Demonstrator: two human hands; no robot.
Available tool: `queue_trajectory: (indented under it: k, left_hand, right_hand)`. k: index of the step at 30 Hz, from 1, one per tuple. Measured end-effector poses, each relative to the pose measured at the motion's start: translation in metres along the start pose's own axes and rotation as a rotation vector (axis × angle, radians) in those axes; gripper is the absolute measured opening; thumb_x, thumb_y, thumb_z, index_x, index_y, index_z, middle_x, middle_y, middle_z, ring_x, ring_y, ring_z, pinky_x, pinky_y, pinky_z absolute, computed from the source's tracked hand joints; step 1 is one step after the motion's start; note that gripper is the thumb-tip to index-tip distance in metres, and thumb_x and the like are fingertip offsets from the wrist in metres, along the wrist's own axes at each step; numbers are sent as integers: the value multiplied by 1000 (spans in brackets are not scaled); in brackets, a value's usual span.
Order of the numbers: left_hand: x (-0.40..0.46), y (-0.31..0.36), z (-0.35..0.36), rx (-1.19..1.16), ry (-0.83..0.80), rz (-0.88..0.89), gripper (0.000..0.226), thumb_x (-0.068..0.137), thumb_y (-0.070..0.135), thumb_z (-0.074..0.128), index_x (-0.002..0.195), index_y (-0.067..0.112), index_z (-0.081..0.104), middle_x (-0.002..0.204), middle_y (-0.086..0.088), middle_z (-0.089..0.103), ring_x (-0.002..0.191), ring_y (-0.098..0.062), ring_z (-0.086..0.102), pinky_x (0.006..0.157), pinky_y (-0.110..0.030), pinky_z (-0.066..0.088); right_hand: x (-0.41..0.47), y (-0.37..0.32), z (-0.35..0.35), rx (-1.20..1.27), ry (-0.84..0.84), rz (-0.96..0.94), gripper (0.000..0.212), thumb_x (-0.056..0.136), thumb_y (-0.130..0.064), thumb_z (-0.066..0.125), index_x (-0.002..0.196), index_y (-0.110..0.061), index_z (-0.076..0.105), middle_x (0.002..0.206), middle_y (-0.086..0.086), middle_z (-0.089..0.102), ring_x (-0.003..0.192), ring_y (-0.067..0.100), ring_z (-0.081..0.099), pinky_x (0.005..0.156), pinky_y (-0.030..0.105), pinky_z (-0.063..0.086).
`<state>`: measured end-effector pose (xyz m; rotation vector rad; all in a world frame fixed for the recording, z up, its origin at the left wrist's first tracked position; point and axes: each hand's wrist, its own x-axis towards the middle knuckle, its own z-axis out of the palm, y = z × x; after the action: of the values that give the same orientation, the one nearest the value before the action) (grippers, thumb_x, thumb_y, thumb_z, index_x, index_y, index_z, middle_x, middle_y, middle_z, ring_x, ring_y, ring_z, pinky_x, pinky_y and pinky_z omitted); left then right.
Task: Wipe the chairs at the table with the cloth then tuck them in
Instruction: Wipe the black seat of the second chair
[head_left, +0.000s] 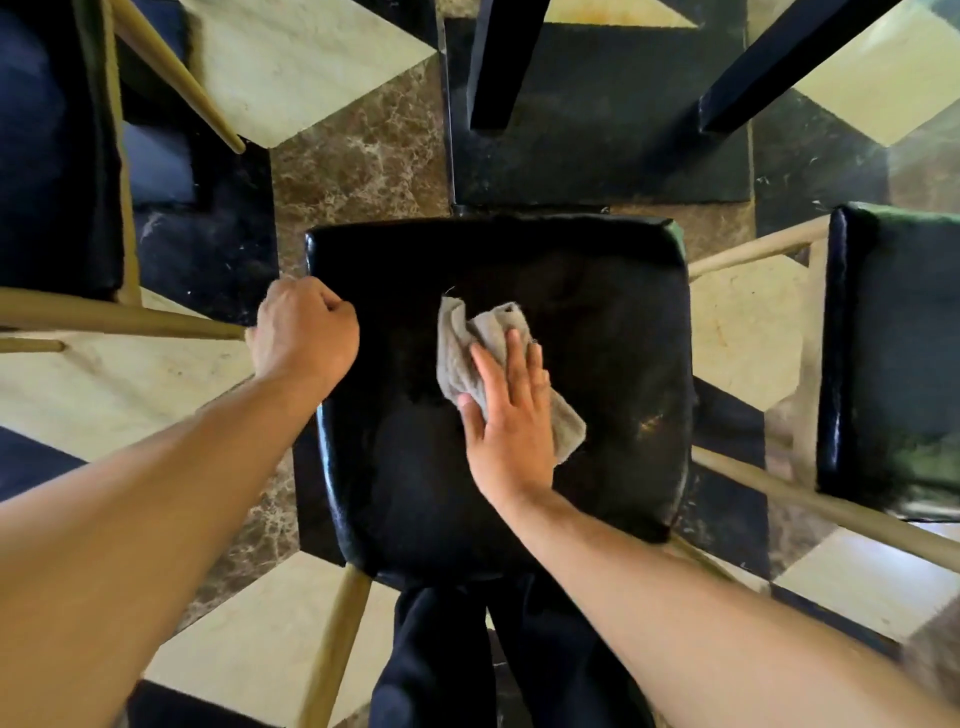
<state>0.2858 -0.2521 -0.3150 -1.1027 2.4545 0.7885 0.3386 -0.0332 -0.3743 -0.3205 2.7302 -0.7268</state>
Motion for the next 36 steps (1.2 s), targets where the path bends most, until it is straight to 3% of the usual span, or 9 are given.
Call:
queue_trajectory:
  k: [5, 9, 13, 19, 22, 24, 27, 32, 36]
  left_hand:
    - [7, -22, -15, -2, 5, -71, 17, 90, 18, 52, 93, 17, 69, 116, -18, 61, 110, -41, 57, 102, -51, 45]
    - [4, -39, -26, -40, -28, -107, 17, 89, 16, 50, 88, 13, 66, 110, -16, 65, 101, -37, 58, 97, -53, 48]
    - [-1, -50, -29, -53, -72, -124, 20, 92, 16, 48, 87, 14, 67, 109, -14, 64, 101, -36, 57, 96, -53, 49]
    - [5, -70, -22, -120, -225, -171, 18, 94, 15, 49, 97, 19, 66, 90, -3, 64, 80, -25, 60, 62, -33, 48]
    - [5, -80, -14, -265, -389, -196, 39, 93, 2, 49, 123, 19, 67, 114, -15, 70, 99, -34, 69, 84, -44, 59]
    - [5, -83, -8, -288, -422, -139, 40, 92, -2, 50, 124, 12, 70, 119, -21, 70, 107, -39, 68, 94, -53, 56]
    - [2, -86, -7, -325, -405, -115, 35, 91, -1, 52, 118, 9, 73, 119, -19, 71, 110, -37, 68, 95, -52, 57]
    - [4, -92, -12, -579, -515, -302, 38, 103, -5, 36, 128, 0, 64, 122, -14, 68, 93, -24, 70, 75, -33, 60]
    - [3, -99, -16, -700, -499, -394, 36, 99, -4, 38, 120, 1, 67, 115, -11, 73, 97, -27, 73, 77, -37, 61]
  right_hand:
    - [-17, -58, 45, -53, -235, -389, 58, 100, -26, 59, 155, -28, 42, 170, 9, 19, 157, 35, 8, 127, 51, 12]
    - [-8, -47, 44, -132, -278, -560, 56, 100, -30, 61, 154, -24, 45, 168, 11, 23, 156, 37, 14, 127, 50, 15]
    - [23, -18, 25, -229, -283, -710, 63, 97, -19, 65, 155, -23, 42, 168, 12, 22, 156, 37, 14, 127, 50, 15]
    - [98, 13, -27, -277, -232, -457, 67, 96, -18, 66, 156, -27, 37, 170, 7, 18, 157, 33, 11, 127, 47, 11]
    - [120, 4, -33, -190, -220, -264, 57, 103, -31, 55, 155, -32, 33, 170, 2, 16, 157, 28, 7, 127, 49, 15]
    - [123, -10, -25, -147, -173, -183, 53, 103, -36, 54, 153, -34, 36, 168, 2, 20, 157, 29, 8, 127, 50, 17]
    - [118, -31, -8, -111, -86, -117, 49, 101, -42, 54, 147, -28, 45, 167, 4, 23, 157, 32, 9, 127, 49, 14]
    - [119, -61, 10, -28, -127, -173, 43, 99, -48, 51, 122, -12, 60, 157, 7, 40, 154, 32, 19, 125, 48, 20]
    - [93, -78, 32, -85, -237, -424, 39, 100, -44, 56, 115, -9, 65, 152, 10, 47, 153, 35, 24, 127, 45, 13]
